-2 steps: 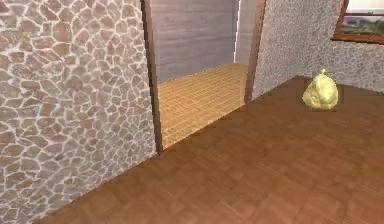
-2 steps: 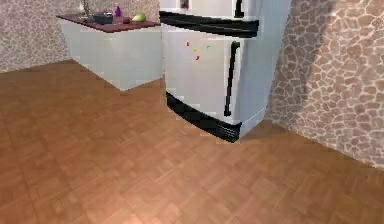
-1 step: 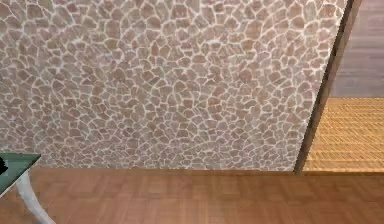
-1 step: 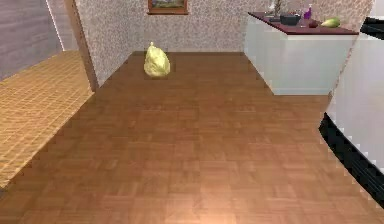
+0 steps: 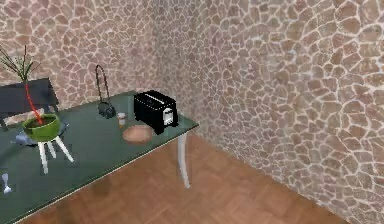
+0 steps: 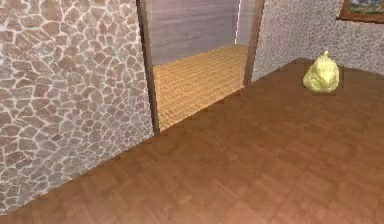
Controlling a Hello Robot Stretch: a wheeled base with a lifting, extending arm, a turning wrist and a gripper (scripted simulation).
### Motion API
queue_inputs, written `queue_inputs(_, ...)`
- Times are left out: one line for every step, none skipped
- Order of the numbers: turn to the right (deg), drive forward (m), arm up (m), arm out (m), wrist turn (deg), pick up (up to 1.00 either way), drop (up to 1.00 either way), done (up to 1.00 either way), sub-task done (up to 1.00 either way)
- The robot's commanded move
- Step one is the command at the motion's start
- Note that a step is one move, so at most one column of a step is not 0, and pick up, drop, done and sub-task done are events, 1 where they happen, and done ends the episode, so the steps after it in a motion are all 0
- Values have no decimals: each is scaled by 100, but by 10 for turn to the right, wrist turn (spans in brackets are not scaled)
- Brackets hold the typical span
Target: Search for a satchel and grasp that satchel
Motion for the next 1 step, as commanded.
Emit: queue_inputs(-420,0,0,0,0,0,0,0,0)
